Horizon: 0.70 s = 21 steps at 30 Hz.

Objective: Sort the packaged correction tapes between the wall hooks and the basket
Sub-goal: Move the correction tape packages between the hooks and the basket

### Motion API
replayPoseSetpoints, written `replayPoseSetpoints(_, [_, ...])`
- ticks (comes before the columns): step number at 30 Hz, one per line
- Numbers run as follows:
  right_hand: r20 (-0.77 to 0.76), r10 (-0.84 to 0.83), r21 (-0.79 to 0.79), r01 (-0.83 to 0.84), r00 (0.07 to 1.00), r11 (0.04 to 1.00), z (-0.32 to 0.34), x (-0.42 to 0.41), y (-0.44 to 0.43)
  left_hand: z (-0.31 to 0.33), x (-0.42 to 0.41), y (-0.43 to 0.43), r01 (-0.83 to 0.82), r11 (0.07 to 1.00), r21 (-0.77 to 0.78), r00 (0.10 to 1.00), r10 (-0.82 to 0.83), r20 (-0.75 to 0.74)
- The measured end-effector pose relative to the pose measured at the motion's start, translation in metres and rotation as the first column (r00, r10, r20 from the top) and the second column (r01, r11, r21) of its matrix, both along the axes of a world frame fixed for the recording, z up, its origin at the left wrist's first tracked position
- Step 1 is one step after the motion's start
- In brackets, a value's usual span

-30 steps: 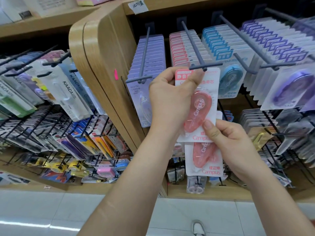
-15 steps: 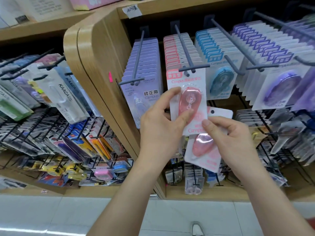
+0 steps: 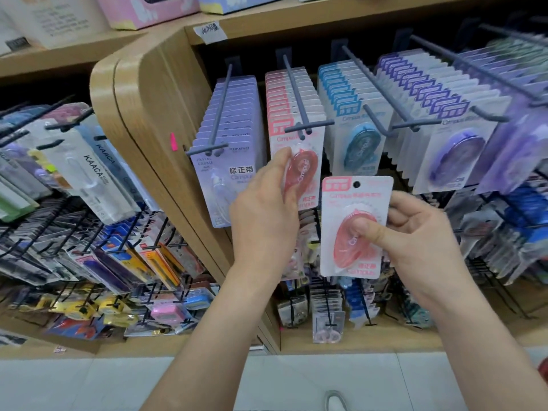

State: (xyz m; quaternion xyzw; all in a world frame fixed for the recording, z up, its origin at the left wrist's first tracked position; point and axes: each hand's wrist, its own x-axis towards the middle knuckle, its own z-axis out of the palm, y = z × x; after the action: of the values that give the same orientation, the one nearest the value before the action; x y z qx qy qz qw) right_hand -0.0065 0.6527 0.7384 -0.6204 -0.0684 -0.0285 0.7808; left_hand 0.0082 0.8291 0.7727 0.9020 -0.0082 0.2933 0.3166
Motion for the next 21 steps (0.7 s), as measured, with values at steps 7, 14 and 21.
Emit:
replayPoseSetpoints(7, [0.020,0.075,-0.005,-0.075,0.997,0.997,0.004,0.001,0.005,0.007,-0.019,0.005,0.098,0.995,-0.029,0.979,-0.091,0.181])
replayPoseSetpoints(14, [0.064,0.165,-0.110,-0.157,0.984,0.981,0.008,0.002,0.015,0.019,-0.012,0.000,0.236,0.757,-0.610,0.899,-0.408,-0.158])
replayPoseSetpoints(21, [0.011,0.194,-0.478,-0.165,0.981,0.863,-0.007,0.003,0.016,0.037,0.003,0.009,0.288,0.696,-0.658,0.937,-0.346,0.044])
